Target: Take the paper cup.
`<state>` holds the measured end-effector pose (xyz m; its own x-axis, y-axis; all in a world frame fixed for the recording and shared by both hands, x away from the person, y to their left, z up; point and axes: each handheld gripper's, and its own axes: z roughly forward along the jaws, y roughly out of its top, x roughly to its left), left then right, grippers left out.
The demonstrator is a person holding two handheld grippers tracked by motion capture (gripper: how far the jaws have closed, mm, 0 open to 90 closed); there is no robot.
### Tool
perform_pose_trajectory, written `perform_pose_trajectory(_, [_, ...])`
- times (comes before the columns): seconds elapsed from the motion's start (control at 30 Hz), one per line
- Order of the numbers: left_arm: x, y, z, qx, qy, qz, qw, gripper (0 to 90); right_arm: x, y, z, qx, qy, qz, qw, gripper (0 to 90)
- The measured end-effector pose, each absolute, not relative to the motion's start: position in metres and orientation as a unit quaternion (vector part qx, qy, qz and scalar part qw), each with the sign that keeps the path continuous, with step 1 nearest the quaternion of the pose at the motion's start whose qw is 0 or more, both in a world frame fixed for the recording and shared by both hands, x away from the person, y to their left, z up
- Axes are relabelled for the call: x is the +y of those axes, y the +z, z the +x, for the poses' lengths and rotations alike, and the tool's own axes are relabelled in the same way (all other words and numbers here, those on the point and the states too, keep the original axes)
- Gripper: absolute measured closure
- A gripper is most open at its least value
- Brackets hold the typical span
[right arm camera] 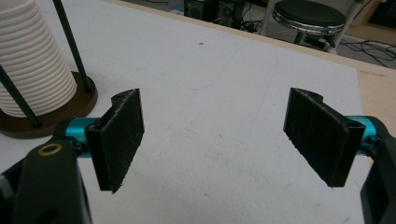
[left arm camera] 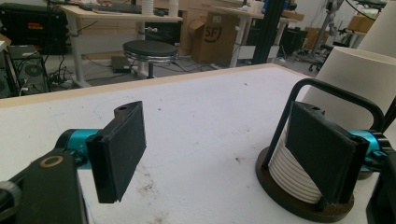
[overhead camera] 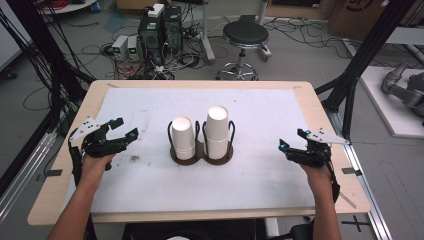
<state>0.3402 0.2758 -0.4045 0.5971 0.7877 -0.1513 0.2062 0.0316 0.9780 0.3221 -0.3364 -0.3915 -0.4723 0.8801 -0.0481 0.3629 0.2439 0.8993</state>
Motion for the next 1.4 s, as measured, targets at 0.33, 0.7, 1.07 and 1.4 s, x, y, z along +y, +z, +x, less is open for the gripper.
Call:
perform_pose_trajectory(0.33, [0.272, -0.405, 0.344, 0.385, 0.239, 0.650, 0.611, 20.4, -0.341, -0.391, 0.319, 0.729, 0.450, 0.426, 0.292, 20.6])
perform_pose_trajectory(0.7, [0.276, -0.401, 0.335, 0.384, 0.229, 0.639, 0.626, 20.4, -0.315, -0.376, 0.313, 0.738, 0.463, 0.395, 0.291, 21.2])
perform_pose_trajectory(1.07, [0.276, -0.403, 0.333, 0.388, 0.230, 0.644, 0.619, 20.3, -0.298, -0.370, 0.309, 0.726, 0.493, 0.383, 0.288, 58.8])
perform_pose_trajectory(1.4, [0.275, -0.405, 0.335, 0.392, 0.228, 0.645, 0.615, 20.3, -0.277, -0.365, 0.296, 0.721, 0.506, 0.349, 0.319, 90.0])
